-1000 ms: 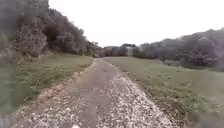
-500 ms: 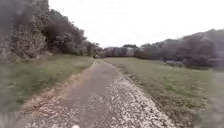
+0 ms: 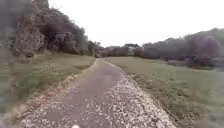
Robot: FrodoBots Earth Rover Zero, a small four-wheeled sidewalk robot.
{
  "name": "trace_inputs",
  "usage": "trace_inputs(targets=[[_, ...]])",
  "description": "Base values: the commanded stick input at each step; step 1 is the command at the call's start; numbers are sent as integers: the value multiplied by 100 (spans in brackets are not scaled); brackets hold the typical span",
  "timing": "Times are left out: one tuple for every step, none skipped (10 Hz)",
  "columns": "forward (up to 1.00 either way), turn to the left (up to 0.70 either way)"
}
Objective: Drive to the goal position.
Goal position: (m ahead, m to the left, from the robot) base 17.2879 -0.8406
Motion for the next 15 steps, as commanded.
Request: trace_inputs(targets=[[70, 0], [70, 0], [70, 0], [70, 0], [70, 0], [70, 0], [70, 0], [70, 0], [70, 0], [70, 0], [70, 0], [70, 0], [70, 0], [70, 0], [70, 0]])
